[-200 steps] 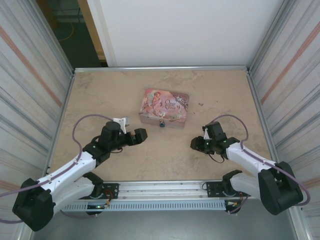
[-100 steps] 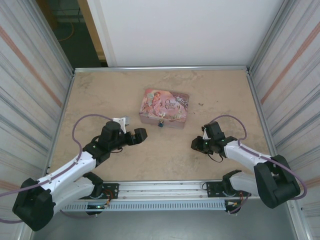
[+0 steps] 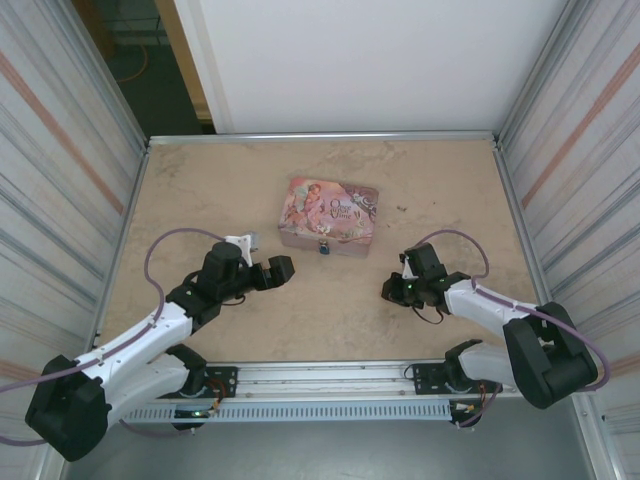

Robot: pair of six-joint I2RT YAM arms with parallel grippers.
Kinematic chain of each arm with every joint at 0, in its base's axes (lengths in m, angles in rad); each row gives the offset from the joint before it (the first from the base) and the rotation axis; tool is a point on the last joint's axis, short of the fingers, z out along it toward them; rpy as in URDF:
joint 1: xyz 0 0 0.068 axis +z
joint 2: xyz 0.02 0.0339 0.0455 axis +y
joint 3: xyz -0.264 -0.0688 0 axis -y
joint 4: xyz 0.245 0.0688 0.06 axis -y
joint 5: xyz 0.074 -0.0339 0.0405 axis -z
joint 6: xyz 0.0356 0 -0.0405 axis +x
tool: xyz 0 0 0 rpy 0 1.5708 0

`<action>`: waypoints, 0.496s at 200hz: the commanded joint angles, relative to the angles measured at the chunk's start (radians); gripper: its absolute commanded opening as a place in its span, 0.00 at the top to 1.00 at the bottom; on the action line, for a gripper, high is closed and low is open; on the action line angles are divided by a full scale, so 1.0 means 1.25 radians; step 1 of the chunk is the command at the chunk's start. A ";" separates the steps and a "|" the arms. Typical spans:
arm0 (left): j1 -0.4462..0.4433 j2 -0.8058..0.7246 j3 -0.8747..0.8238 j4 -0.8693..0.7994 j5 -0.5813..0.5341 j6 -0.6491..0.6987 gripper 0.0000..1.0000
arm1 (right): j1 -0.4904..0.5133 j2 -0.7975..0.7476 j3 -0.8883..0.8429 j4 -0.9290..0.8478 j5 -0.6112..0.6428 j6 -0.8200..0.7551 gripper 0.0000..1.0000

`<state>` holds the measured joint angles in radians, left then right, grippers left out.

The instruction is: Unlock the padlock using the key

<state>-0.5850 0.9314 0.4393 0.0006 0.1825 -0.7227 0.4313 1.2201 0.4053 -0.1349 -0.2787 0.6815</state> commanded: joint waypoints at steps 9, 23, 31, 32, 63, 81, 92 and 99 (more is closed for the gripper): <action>-0.006 -0.004 0.029 -0.018 -0.014 0.012 0.02 | 0.012 -0.016 -0.006 -0.008 -0.004 0.004 0.94; -0.006 -0.012 0.036 -0.027 -0.015 0.021 0.02 | 0.013 -0.039 -0.004 -0.014 -0.001 -0.007 0.95; -0.006 -0.018 0.042 -0.032 -0.016 0.027 0.02 | 0.013 -0.054 -0.002 -0.017 -0.001 -0.017 0.96; -0.006 -0.019 0.043 -0.033 -0.015 0.029 0.02 | 0.013 -0.056 -0.002 -0.019 -0.001 -0.019 0.96; -0.006 -0.042 0.070 -0.043 -0.001 0.069 0.02 | 0.018 -0.106 0.019 -0.032 -0.021 -0.077 0.97; -0.006 -0.055 0.095 -0.042 0.037 0.109 0.02 | 0.021 -0.137 0.038 -0.037 -0.035 -0.122 0.98; -0.006 -0.060 0.113 -0.043 0.067 0.136 0.02 | 0.022 -0.157 0.052 -0.034 -0.051 -0.154 0.98; -0.005 -0.065 0.125 -0.044 0.088 0.152 0.03 | 0.024 -0.170 0.060 -0.031 -0.060 -0.172 0.98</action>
<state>-0.5850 0.8810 0.5278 -0.0498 0.2089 -0.6357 0.4507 1.0657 0.4210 -0.1627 -0.3054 0.5804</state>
